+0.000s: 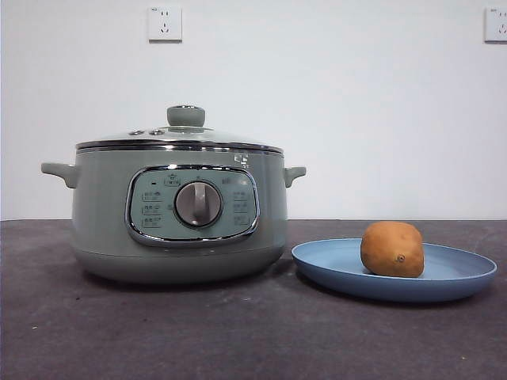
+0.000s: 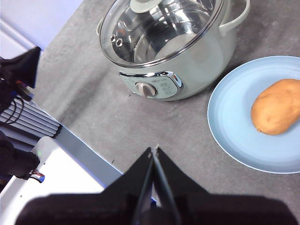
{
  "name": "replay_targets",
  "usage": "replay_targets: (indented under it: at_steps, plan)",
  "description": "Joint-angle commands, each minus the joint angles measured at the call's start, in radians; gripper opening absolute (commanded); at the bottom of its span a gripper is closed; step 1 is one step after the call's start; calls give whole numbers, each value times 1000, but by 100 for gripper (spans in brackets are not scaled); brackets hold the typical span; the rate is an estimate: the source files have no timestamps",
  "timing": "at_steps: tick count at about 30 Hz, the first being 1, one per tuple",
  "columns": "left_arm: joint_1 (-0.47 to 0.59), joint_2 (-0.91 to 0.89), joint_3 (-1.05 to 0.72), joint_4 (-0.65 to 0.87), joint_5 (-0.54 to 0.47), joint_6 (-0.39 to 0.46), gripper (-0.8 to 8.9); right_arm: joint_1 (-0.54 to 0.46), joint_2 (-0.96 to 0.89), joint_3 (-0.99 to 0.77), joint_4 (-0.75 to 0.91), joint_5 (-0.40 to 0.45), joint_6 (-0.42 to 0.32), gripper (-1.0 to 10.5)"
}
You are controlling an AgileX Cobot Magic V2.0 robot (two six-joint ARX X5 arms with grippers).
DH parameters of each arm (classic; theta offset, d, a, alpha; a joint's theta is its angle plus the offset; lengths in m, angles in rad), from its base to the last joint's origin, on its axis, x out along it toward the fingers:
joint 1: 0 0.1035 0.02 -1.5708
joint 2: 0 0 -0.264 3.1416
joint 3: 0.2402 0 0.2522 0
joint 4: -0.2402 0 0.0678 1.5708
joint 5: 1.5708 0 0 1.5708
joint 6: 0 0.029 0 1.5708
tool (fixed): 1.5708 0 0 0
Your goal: Take the potato out from the steamer,put the potato on the plate,close the lid
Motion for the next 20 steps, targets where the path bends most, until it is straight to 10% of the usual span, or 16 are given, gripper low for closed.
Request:
replay_targets:
  at_steps: [1,20]
  plan:
    - [4,-3,-22,-8,-3,-21,-4,1,-1,4,2,3,2,-1]
    - [3,-2,-32,-146,1,-20,-4,1,-1,4,2,3,3,-1]
